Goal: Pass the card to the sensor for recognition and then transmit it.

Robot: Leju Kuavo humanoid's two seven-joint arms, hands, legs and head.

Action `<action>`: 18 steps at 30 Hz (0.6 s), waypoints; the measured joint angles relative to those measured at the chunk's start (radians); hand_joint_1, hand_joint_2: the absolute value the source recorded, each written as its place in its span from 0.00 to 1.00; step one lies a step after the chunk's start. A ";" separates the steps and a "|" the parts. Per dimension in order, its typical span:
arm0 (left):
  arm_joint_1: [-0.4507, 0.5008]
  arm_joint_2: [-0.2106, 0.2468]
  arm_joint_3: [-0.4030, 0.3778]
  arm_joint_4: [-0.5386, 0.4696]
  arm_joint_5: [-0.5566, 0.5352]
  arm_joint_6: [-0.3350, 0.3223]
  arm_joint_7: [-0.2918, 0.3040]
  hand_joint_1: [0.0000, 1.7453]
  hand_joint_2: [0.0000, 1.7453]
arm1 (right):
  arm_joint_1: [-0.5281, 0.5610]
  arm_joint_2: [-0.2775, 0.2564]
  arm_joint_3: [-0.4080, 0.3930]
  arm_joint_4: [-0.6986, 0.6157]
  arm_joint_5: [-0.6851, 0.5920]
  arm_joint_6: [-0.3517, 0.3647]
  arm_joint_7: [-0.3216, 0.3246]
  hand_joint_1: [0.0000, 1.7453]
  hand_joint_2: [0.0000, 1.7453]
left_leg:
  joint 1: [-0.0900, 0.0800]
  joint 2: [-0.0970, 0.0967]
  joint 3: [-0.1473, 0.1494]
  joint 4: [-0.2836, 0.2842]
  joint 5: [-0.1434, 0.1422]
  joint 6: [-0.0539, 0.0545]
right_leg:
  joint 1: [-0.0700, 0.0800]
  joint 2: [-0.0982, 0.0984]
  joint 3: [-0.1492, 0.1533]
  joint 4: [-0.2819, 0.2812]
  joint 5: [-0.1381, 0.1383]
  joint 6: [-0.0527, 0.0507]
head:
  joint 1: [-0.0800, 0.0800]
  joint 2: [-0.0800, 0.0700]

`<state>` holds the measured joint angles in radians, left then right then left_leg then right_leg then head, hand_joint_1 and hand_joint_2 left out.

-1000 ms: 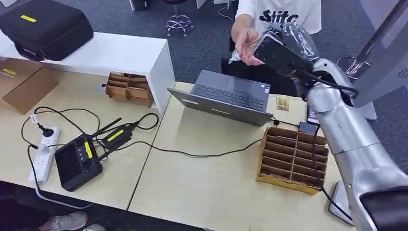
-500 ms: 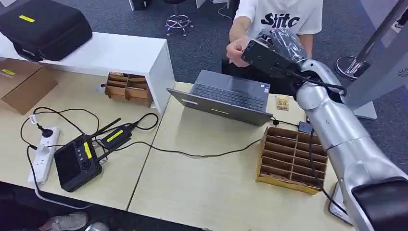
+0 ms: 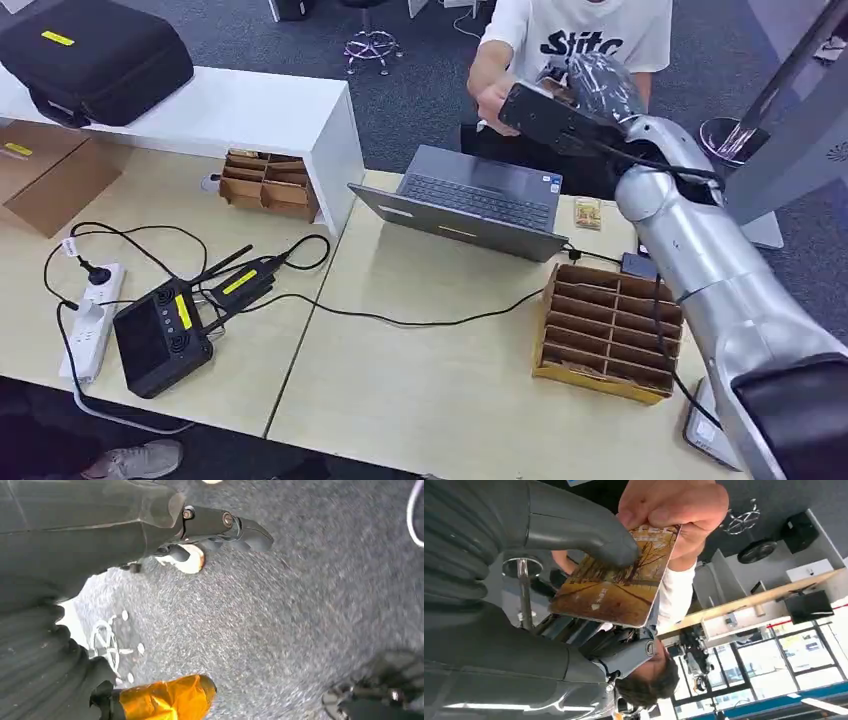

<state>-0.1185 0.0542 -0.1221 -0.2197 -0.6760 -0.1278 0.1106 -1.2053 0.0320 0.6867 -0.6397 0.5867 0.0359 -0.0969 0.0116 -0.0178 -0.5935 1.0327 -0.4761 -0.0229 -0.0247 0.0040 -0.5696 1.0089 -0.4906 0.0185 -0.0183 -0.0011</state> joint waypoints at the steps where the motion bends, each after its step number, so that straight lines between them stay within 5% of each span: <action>1: 0.002 -0.006 -0.005 0.000 0.000 0.002 -0.002 0.00 1.00 | 0.000 0.000 0.000 0.002 0.002 0.001 0.000 0.00 1.00 | 0.000 0.000 0.000 0.000 0.000 0.000 | 0.000 0.000 0.000 0.000 0.000 0.000 | 0.000 0.000; 9: 0.016 -0.026 -0.006 0.000 0.059 0.031 -0.020 0.00 1.00 | 0.018 -0.044 -0.017 -0.035 -0.048 -0.018 -0.049 0.00 1.00 | 0.000 0.000 0.001 0.000 0.000 0.000 | 0.000 0.000 0.000 0.000 0.000 0.000 | 0.000 0.000; 18: 0.080 -0.035 0.050 0.003 0.126 0.086 -0.080 0.00 1.00 | 0.207 -0.258 -0.178 -0.462 -0.148 -0.023 -0.098 0.00 1.00 | 0.000 -0.002 -0.001 0.001 -0.002 0.002 | 0.000 -0.001 0.000 -0.003 0.000 0.000 | 0.000 0.000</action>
<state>-0.0388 0.0195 -0.0725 -0.2163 -0.5505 -0.0416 0.0305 -0.9988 -0.2257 0.5083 -1.1018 0.4391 0.0134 -0.1946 0.0114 -0.0194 -0.5942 1.0332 -0.4779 -0.0204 -0.0247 0.0027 -0.5694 1.0062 -0.4908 0.0189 -0.0187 -0.0011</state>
